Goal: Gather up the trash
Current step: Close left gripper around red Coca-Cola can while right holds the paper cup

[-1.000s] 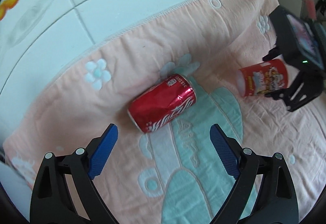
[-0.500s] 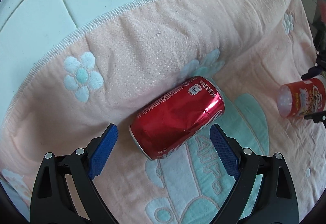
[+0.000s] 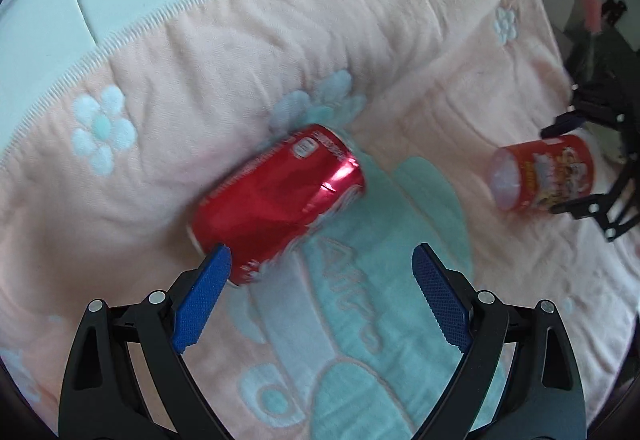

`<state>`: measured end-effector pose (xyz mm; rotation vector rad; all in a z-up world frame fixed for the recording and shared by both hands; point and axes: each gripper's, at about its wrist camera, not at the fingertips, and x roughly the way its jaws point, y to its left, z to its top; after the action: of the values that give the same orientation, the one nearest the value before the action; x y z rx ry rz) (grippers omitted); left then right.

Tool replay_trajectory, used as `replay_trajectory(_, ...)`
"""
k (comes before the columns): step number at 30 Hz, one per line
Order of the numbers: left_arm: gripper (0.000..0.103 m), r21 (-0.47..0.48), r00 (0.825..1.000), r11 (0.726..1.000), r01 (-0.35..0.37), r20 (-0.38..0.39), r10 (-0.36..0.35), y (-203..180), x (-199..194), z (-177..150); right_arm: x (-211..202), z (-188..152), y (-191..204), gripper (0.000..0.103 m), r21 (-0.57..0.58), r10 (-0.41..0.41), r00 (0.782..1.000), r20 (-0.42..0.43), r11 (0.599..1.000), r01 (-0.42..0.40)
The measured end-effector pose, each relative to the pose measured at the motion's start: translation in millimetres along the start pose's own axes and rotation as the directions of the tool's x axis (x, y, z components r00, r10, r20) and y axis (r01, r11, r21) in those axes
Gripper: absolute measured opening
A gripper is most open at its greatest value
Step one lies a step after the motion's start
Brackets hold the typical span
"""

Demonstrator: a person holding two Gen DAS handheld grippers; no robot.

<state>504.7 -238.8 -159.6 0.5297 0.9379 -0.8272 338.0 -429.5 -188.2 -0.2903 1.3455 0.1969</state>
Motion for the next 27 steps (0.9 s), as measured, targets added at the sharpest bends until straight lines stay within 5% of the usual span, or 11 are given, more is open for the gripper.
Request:
replay_trajectory(4,0.091,-0.064,1.0,0.998,-0.02,0.02,0.021,12.3,1.5,9.5,-5.5,-7.1,0.5,0.074,0.008,0.007,1.0,0.005,1.0,-0.008)
replay_trajectory(13,0.091,-0.001,0.996,0.996,-0.092,-0.015,0.092,16.8,22.6,20.3,-5.0,-14.2,-2.4,0.074,0.013,0.019,1.0,0.014,1.0,-0.02)
replay_trajectory(27,0.093,0.101,1.0,0.995,0.003,-0.016,-0.002,-5.8,2.4,-6.6,7.4,-0.5,-12.8,0.074,0.016,0.022,1.0,0.019,1.0,-0.023)
